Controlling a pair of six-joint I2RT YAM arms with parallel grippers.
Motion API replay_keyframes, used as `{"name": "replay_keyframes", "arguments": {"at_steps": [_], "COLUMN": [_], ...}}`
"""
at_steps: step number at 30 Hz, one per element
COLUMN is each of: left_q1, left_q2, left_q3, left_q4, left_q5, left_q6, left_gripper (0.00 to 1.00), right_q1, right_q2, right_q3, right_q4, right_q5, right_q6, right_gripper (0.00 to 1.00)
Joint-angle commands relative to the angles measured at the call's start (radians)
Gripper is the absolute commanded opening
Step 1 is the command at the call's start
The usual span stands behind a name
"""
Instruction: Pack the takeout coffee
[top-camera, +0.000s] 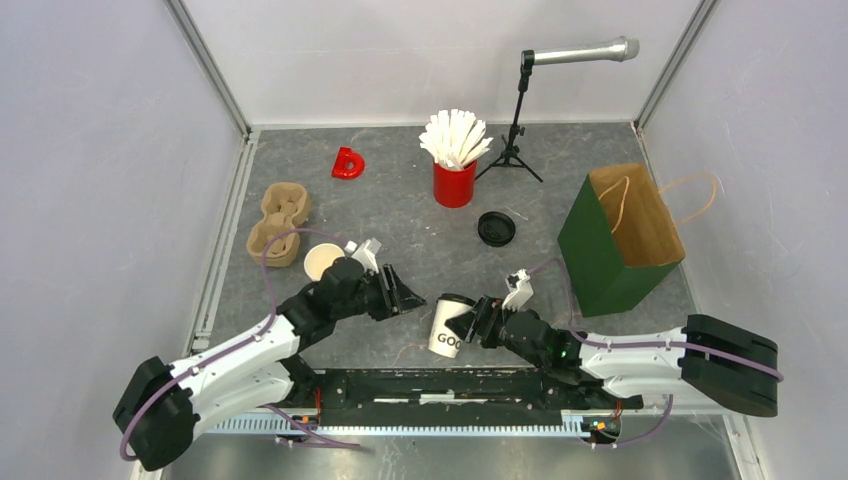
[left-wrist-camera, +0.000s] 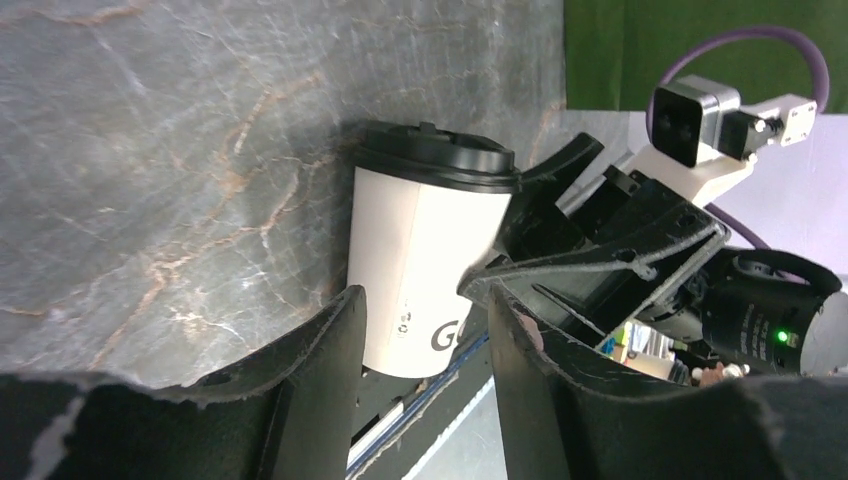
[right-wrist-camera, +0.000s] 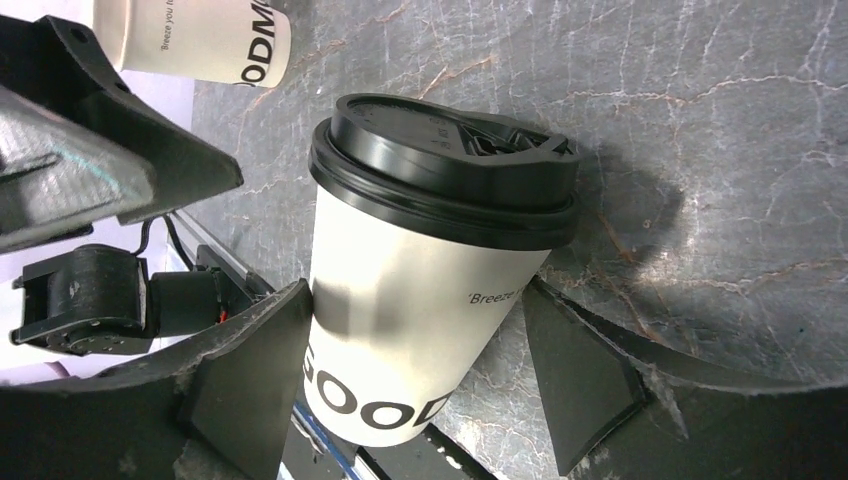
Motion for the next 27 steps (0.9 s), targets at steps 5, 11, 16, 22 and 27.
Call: {"name": "replay_keyframes", "arguments": {"at_steps": [5, 11, 16, 22, 27], "left_q1": [0.078, 0.089, 0.098, 0.131, 0.147], "left_q2": [0.016, 0.087, 0.086, 0.07, 0.045], "left_q3": [0.065, 0.098, 0.161, 0.282, 0.347], "left_q4": [-0.079, -0.056, -0.101, -0.239, -0.291], "left_q5": [0.02, 0.064, 0.056, 0.013, -0.007], "left_q6": [0.07, 0.075, 0.101, 0.174, 0.223], "left_gripper": [0.56, 0.57, 0.57, 0.59, 0.61], "right_q1": [0.005, 0.005, 0.005, 0.005, 0.005], "right_q2": [0.051, 0.065, 0.041, -0.038, -0.129], "right_q3": [-0.023, -0.028, -0.021, -0.024, -0.016], "right_q4": [0.165, 0.226, 0.266, 0.281, 0.26], "right_q5": [-0.008, 0.002, 0.016, 0.026, 0.003], "right_q6": [-0.045, -0.141, -0.321, -0.535, -0.77], "right_gripper": [0.81, 0.79, 0.78, 0.77, 0.79]}}
